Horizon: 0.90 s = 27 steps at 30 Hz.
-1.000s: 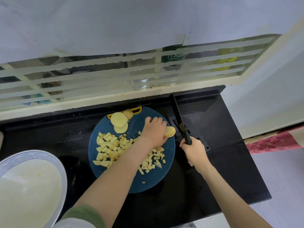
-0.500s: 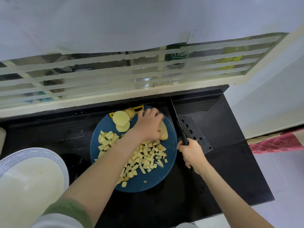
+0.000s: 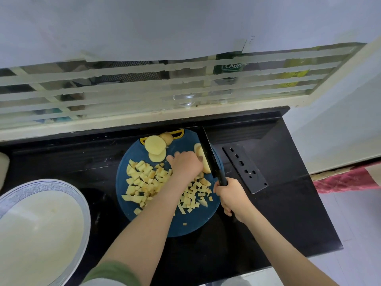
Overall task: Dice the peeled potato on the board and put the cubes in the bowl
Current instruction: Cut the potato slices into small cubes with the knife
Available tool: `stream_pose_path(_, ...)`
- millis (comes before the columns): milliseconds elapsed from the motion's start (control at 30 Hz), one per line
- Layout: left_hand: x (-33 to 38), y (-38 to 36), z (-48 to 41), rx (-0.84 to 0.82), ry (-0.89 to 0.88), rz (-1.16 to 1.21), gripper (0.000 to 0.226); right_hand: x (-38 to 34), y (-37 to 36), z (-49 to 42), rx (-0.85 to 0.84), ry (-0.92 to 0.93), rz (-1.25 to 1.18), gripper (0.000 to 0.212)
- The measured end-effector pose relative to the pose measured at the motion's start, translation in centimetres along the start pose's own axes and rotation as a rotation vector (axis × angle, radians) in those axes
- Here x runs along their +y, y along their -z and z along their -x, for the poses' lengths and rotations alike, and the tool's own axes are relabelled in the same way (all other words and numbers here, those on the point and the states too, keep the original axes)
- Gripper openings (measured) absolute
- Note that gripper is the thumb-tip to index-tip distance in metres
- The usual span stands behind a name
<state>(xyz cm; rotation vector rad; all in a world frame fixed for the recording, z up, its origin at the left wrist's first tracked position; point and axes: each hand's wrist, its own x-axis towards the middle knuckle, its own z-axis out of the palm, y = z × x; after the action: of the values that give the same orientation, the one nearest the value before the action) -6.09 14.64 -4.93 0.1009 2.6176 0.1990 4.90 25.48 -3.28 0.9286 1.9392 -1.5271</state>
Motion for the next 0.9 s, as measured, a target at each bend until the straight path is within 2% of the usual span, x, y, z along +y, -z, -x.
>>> stream_pose_path(167, 0.1, 0.4, -0.2, -0.053, 0.011, 0.040, 0.039, 0.1, -0.1, -0.3, -0.004, -0.031, 0.066, 0.011)
stream_pose_path(433, 0.3, 1.0, -0.9, -0.156, 0.045, 0.027, 0.023, -0.8, -0.1, -1.7, 0.064, 0.000, 0.340, 0.013)
stream_pose_path(567, 0.7, 1.5, -1.1, -0.221, 0.077, -0.021, 0.027, -0.6, -0.8, -1.9, 0.110, 0.000, 0.364, 0.013)
stream_pose_path(900, 1.0, 1.4, -0.8, -0.209, 0.075, -0.054, 0.029, -0.5, -0.7, -1.5, 0.094, -0.010, 0.393, 0.011)
